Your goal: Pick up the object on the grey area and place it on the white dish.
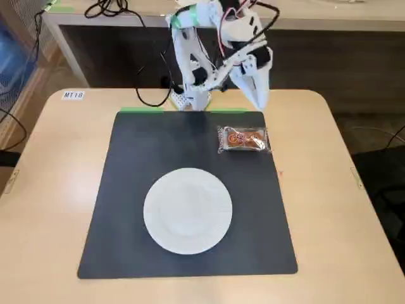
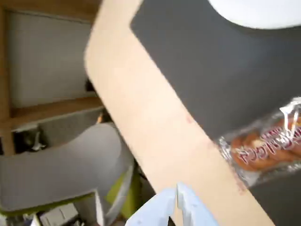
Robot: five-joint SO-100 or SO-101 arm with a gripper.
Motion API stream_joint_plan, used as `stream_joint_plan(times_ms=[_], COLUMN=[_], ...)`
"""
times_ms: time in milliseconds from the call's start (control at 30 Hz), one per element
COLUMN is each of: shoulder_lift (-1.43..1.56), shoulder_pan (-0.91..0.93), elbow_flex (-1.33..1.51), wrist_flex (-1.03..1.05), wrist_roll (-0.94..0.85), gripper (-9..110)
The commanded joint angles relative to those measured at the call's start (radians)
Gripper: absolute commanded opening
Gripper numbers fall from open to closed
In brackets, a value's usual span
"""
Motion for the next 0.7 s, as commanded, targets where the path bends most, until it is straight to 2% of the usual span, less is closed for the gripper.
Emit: stream_joint_plan(times_ms=[0,267,500,567,667], shoulder_lift=[-0.078,-0.273,-0.344,-0.377,-0.411], shoulder_pan=[-0.034,-0.075,-0.081,-0.087,-0.112], elbow_flex=[-0.063,-0.063,-0.055,-0.058,-0.055], wrist_flex=[0.091,0.213,0.273,0.301,0.321], wrist_roll=[0.158,0.581,0.792,0.841,0.885], gripper=[0,0,1,18,25])
